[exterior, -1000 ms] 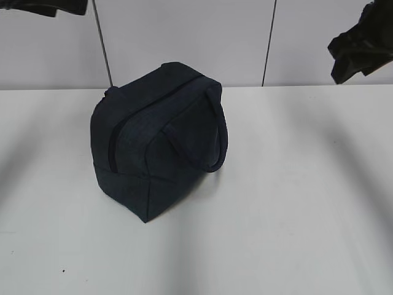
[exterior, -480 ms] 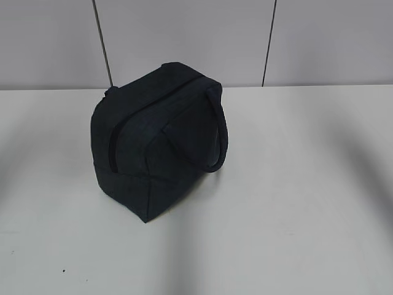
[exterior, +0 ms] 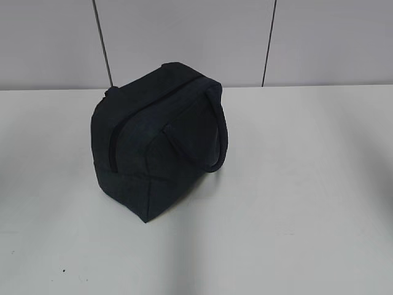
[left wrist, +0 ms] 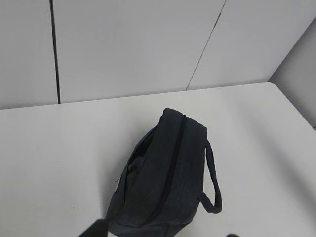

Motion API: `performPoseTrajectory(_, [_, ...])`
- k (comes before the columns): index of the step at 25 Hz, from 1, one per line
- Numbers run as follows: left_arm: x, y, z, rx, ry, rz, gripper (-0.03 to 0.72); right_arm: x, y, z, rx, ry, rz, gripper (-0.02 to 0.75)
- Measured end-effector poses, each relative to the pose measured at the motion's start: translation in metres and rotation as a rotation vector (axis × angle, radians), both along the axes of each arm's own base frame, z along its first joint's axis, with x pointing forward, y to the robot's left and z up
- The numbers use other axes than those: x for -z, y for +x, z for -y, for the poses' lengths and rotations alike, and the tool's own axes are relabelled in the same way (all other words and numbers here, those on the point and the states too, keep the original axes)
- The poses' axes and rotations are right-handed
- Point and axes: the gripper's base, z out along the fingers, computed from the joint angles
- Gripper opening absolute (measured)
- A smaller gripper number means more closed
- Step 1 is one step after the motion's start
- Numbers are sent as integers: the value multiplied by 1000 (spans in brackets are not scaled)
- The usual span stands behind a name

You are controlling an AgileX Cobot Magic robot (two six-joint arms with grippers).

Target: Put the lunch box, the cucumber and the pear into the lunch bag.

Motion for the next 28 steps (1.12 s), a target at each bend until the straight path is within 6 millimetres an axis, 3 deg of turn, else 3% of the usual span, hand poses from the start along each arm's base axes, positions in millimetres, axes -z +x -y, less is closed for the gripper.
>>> performPoseTrajectory(5, [2,-47,-6,-29,-46,46,424,8,-72,9,73,21,138,360])
performPoseTrajectory(9, [21,-80,-13,-68,-49,57,424,30,-107,10,86,56,183,360])
performPoseTrajectory(19, [101,-145,-34,-190,42,90,424,113,-143,2,-6,152,137,356])
performPoseTrajectory(28, [159,-165,-48,-269,144,117,424,162,-168,-7,-123,205,184,350])
